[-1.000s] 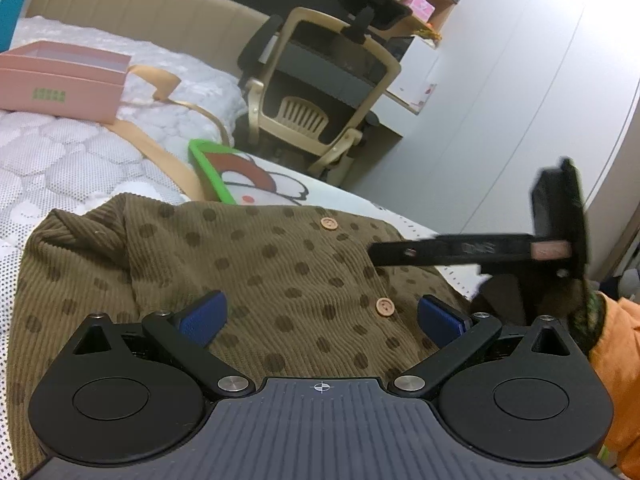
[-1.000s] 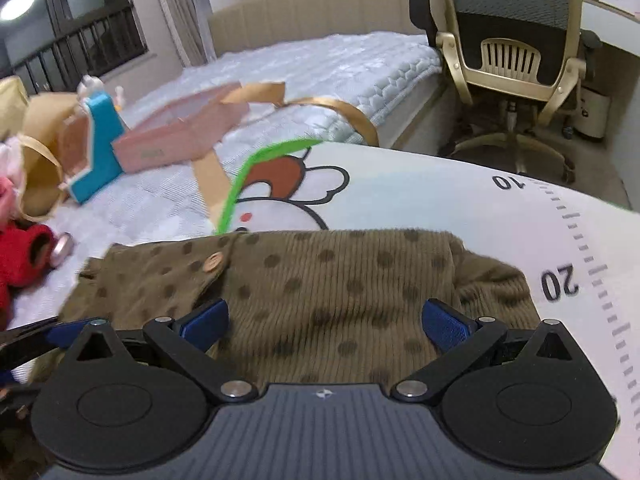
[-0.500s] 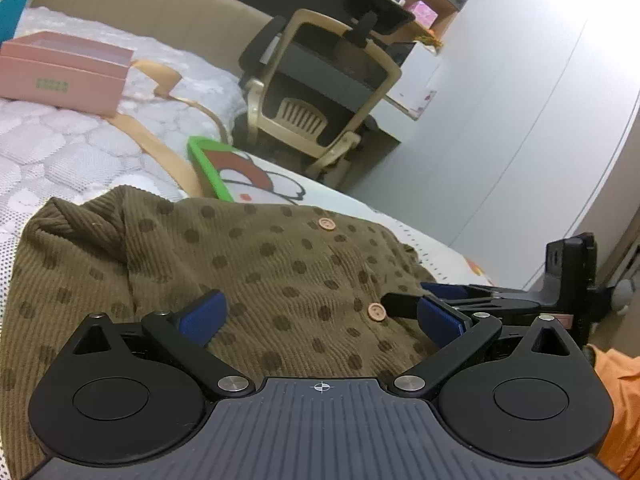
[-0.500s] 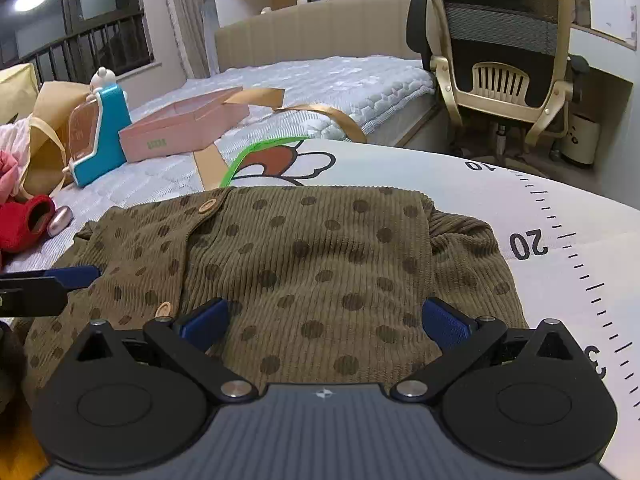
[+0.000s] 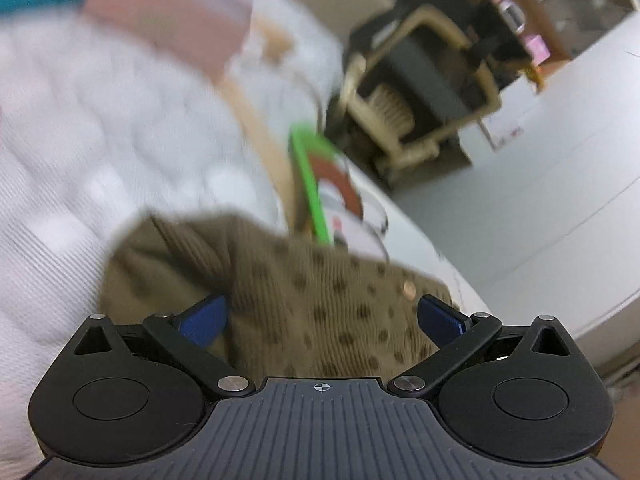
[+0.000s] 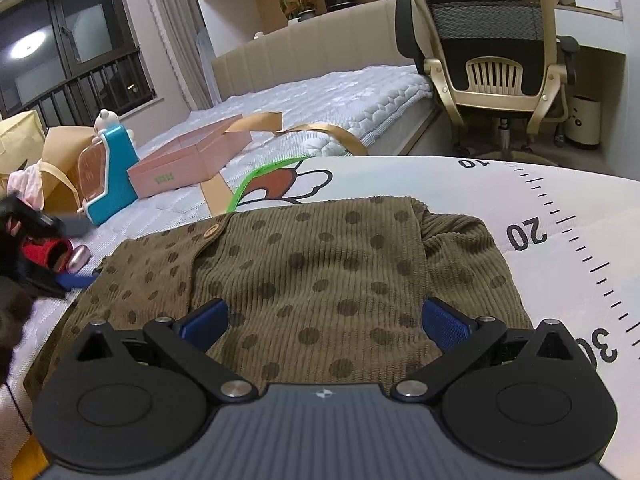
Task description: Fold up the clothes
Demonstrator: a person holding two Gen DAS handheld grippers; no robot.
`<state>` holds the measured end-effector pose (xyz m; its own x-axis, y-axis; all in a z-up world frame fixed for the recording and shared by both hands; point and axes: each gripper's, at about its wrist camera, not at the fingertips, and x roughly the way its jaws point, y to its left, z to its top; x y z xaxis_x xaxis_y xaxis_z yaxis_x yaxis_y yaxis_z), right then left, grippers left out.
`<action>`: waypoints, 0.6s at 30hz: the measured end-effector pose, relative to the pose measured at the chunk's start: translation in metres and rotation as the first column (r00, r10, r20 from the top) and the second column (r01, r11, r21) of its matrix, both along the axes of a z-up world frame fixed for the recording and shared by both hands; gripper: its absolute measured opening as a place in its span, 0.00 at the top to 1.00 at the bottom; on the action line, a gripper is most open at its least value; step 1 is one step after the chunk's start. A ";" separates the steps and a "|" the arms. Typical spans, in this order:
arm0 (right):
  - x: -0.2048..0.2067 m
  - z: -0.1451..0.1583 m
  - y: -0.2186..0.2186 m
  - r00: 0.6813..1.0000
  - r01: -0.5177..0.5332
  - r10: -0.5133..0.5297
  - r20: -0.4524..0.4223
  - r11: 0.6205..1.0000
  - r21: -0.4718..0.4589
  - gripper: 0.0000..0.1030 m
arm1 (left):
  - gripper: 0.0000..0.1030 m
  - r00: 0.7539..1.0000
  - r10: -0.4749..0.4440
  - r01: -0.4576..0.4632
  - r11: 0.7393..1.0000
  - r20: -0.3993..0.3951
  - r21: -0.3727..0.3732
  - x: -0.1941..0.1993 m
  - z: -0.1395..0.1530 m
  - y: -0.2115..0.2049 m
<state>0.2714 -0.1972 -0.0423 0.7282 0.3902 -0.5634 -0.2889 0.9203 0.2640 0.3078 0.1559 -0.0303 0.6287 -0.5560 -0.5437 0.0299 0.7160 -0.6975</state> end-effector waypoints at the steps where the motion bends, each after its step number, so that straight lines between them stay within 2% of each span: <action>1: 0.000 0.000 0.000 1.000 0.000 0.000 0.000 1.000 0.000 0.00 | 0.00 1.000 -0.007 0.006 1.000 -0.011 -0.024 0.006 -0.004 -0.002; 4: -0.001 0.000 0.001 1.000 0.000 0.000 0.001 1.000 -0.006 0.00 | 0.00 0.992 0.079 -0.078 0.997 0.102 -0.012 0.010 0.017 0.005; 6: -0.001 0.000 0.002 1.000 -0.001 0.001 0.000 1.000 -0.007 0.00 | 0.00 0.957 0.158 -0.183 0.979 0.243 0.084 0.000 0.042 0.015; 8: -0.001 0.000 0.002 1.000 -0.001 0.001 -0.001 1.000 -0.006 0.00 | 0.00 0.933 0.190 -0.254 0.949 0.305 0.186 -0.012 0.059 0.022; 10: 0.000 0.000 0.003 1.000 -0.001 0.001 -0.001 1.000 -0.008 0.00 | 0.00 0.943 0.171 -0.239 0.945 0.286 0.223 -0.026 0.061 0.030; 13: -0.001 0.000 0.004 1.000 -0.001 0.001 -0.001 1.000 -0.008 0.00 | 0.00 0.977 0.097 -0.149 0.946 0.187 0.288 -0.048 0.046 0.032; 16: -0.001 0.000 0.004 1.000 -0.004 0.004 -0.002 1.000 -0.012 0.00 | 0.00 0.988 0.089 -0.127 0.927 0.123 0.353 -0.078 0.027 0.030; 18: 0.000 0.001 0.005 1.000 -0.011 0.010 -0.006 0.999 -0.031 0.00 | 0.00 0.990 0.104 -0.133 0.924 0.098 0.358 -0.094 0.014 0.030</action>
